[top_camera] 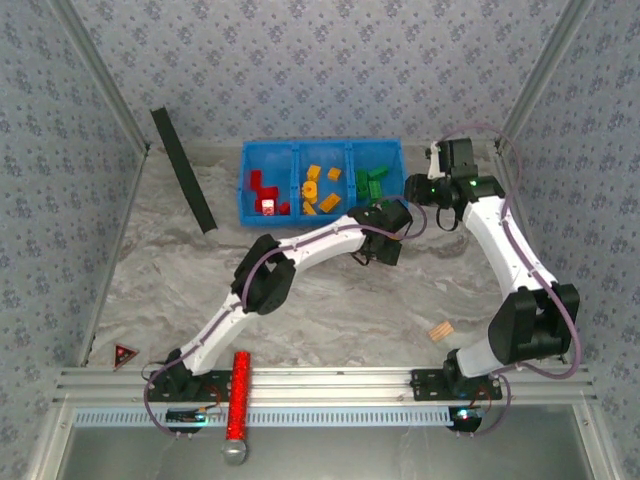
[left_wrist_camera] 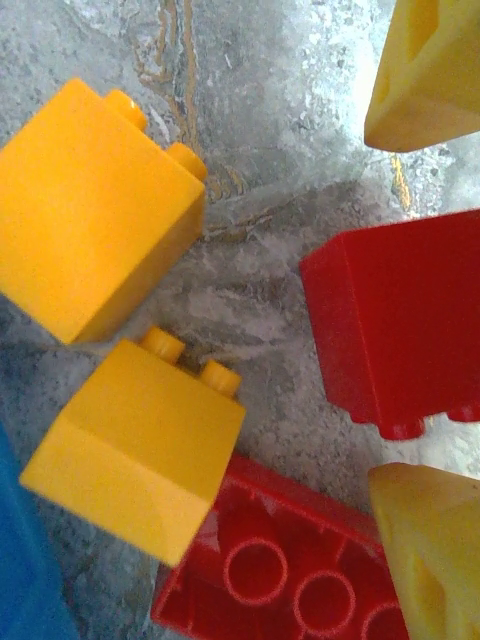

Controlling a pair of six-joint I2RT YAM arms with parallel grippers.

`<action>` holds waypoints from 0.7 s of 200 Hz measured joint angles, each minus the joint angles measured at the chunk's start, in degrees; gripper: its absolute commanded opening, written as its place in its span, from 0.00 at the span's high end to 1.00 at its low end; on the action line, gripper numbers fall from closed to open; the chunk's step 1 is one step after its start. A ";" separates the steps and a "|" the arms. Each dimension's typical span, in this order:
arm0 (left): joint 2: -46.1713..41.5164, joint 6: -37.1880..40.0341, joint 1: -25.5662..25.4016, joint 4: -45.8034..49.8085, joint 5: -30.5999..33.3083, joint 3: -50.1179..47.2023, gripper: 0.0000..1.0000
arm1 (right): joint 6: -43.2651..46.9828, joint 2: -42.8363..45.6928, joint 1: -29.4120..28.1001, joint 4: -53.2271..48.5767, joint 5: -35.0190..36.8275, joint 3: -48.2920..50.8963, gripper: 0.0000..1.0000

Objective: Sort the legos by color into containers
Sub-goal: Pick up the lego from the center of the table.

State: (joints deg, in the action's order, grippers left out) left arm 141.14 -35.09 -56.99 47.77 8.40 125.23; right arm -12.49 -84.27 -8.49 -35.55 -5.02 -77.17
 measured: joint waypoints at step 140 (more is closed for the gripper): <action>1.55 -2.54 0.11 1.18 -0.85 0.98 0.64 | -0.61 0.00 3.61 -0.15 -2.36 0.52 0.50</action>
State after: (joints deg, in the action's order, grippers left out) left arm 142.69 -37.63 -56.88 48.95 7.55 126.21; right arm -13.10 -84.27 -4.89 -35.70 -7.38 -76.64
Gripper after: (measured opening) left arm 0.444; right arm 0.497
